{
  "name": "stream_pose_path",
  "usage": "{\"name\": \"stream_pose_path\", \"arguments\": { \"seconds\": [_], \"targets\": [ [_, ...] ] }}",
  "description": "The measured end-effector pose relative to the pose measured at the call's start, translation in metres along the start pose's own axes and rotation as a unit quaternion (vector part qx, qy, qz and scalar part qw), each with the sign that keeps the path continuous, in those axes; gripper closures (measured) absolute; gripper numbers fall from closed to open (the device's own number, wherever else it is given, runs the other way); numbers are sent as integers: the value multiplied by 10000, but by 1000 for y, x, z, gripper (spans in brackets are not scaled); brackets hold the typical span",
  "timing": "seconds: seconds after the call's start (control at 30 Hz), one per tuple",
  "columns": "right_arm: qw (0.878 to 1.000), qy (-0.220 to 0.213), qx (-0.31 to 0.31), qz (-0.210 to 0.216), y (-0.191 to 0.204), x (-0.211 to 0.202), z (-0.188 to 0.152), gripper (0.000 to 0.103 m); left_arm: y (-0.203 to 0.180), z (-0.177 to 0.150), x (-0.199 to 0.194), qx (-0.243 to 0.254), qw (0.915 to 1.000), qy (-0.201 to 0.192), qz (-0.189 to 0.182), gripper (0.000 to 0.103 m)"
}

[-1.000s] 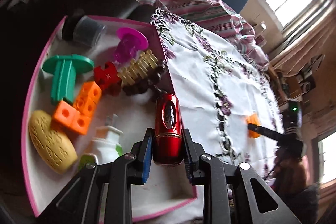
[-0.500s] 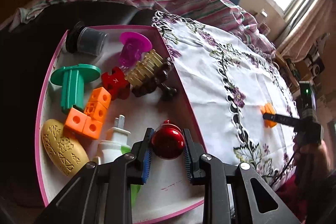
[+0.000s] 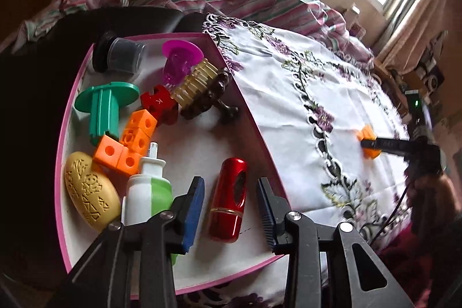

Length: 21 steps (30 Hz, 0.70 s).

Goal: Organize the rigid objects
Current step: 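Withdraw the left tool from the red tube in the tray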

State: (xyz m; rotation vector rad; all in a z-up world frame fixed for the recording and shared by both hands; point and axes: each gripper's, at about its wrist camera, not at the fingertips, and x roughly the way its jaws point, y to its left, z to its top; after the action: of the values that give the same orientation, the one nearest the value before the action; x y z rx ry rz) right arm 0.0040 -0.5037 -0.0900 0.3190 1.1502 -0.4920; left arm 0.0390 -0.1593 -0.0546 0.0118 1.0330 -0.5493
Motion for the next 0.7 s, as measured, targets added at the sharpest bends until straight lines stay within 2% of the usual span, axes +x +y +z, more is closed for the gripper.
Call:
{"name": "stream_pose_path", "arguments": {
  "seconds": [0.1,0.17,0.2,0.3,0.4,0.5,0.7],
  "targets": [
    [10000,0,0,-1,0,0,0,74,-7,-2,5,327,9992,9,226,68],
    [10000,-5,-13,-1,0,0,0,74,-9,-2,8,478,9979,-22,425,79],
    [10000,-9,-25,-5,0,0,0,74,-9,-1,10,549,9971,-65,524,80],
    [10000,-20,-72,-9,2,0,0,74,-7,5,13,504,9967,-158,608,83],
    [10000,-35,-90,-7,2,-2,-1,74,-2,11,16,401,9953,-246,844,86],
    [10000,-46,-67,13,1,-2,-1,74,6,13,12,153,9975,-228,654,87],
    [10000,-48,-81,30,2,-3,-1,74,5,9,-9,112,9969,-457,627,85]
  ]
}}
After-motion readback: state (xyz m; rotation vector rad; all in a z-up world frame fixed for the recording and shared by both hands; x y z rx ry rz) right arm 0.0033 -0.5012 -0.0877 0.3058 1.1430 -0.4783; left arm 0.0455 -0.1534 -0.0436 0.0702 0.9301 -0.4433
